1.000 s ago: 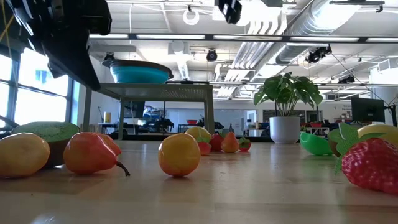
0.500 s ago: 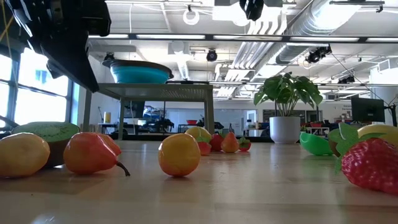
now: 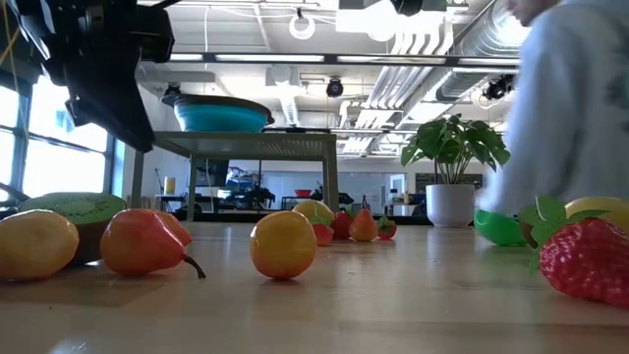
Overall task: Pick & Place Fruit
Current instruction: Put the orange pear into the strainer bowl on the shelf
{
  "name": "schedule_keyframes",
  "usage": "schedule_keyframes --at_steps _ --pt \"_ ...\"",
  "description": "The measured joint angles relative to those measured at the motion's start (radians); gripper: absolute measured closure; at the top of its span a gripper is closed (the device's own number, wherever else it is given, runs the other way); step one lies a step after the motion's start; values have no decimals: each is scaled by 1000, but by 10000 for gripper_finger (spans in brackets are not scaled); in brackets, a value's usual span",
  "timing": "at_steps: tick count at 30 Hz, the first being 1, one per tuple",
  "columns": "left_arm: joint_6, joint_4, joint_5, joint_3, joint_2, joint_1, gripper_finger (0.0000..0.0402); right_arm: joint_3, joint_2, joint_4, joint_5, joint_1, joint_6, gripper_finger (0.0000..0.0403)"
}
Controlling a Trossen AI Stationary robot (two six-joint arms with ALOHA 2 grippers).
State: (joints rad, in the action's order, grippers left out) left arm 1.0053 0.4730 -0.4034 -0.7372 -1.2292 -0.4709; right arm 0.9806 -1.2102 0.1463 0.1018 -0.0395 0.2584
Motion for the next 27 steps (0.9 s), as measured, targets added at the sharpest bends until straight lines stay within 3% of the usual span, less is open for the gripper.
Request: schedule_keyframes --at_steps 7,12,20,27 --pt "108 31 1 0 0 0 152 0 0 0 -21 0 9 399" --pt "97 25 2 0 0 0 95 0 0 0 -21 0 10 399" --pt "103 27 -12 0 0 0 83 2 7 -9 -7 0 79 399" --pt "98 135 -33 0 0 0 86 2 41 -32 1 0 55 399"
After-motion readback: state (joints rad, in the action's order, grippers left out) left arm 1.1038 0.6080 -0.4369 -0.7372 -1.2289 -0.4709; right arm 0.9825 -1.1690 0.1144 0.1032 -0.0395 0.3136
